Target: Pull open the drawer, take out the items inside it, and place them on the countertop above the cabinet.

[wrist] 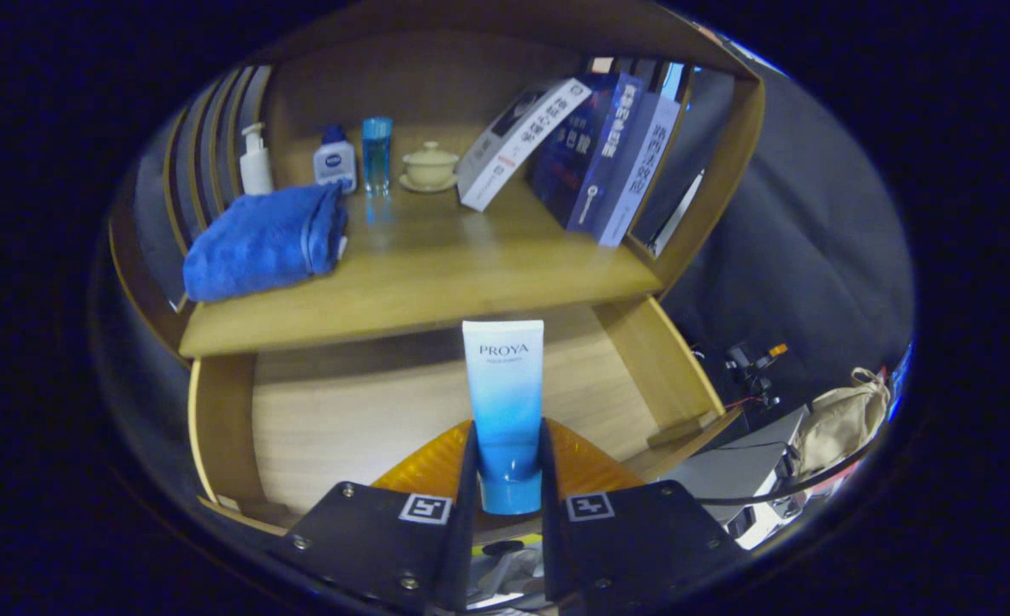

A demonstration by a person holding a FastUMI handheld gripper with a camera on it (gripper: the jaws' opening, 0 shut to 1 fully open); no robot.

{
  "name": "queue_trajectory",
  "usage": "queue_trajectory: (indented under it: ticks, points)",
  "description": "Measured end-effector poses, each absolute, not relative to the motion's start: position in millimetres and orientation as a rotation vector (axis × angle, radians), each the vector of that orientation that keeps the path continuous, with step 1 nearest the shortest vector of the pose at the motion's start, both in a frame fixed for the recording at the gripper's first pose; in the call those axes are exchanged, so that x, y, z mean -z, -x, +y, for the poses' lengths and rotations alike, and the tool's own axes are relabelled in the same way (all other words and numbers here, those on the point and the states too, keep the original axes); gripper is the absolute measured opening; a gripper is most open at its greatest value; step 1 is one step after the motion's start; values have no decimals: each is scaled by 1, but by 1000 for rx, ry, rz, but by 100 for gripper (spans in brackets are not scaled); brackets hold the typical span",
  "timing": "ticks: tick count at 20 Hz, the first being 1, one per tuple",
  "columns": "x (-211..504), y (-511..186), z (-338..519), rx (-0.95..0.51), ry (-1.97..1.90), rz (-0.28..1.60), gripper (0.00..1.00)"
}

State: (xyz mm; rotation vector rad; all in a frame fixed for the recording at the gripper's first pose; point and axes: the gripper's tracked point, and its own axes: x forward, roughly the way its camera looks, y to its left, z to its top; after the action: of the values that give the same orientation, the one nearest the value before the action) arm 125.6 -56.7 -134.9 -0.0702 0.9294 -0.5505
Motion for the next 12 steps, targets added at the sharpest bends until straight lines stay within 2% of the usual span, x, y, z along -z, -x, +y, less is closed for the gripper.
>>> queue_trajectory:
  ticks: [4, 12]
  points:
    - [127, -174, -58, 488, 58, 898, 34]
    - [160, -252, -67, 347, 23, 921, 34]
